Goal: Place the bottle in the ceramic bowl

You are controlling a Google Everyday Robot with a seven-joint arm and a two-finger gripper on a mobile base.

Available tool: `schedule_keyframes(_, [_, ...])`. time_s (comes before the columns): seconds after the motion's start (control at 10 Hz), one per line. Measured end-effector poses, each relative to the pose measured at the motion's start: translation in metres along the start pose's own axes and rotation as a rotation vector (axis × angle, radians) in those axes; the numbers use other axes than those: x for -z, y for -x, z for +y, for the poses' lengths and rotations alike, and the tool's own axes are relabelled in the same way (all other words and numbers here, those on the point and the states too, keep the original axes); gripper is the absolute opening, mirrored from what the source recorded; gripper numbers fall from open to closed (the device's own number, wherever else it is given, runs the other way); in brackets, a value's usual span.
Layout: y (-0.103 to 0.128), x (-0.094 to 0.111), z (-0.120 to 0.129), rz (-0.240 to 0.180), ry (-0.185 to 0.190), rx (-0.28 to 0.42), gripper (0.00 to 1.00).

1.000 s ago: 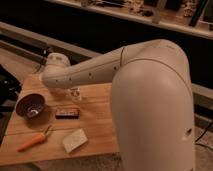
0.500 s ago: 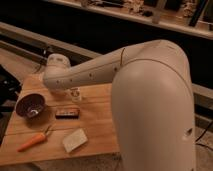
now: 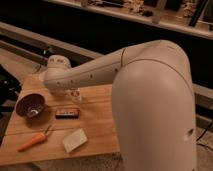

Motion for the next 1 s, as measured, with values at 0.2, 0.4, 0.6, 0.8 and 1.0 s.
schedule_keyframes(0.2, [0.001,-0.003,0.001,-0.001,-0.003,0.0,0.65])
schedule_keyframes(0.4, [0.003,-0.009,-0.001,0.002,-0.011,-0.001,0.65])
schedule_keyframes(0.6, [0.006,-0.014,-0.003,0.004,-0.022,-0.002,0.65])
schedule_keyframes(0.8, [0.013,-0.02,-0.004,-0.004,-0.032,0.01,0.55])
schedule_keyframes(1.0, [0.02,-0.023,0.002,-0.024,-0.023,0.048,0.33])
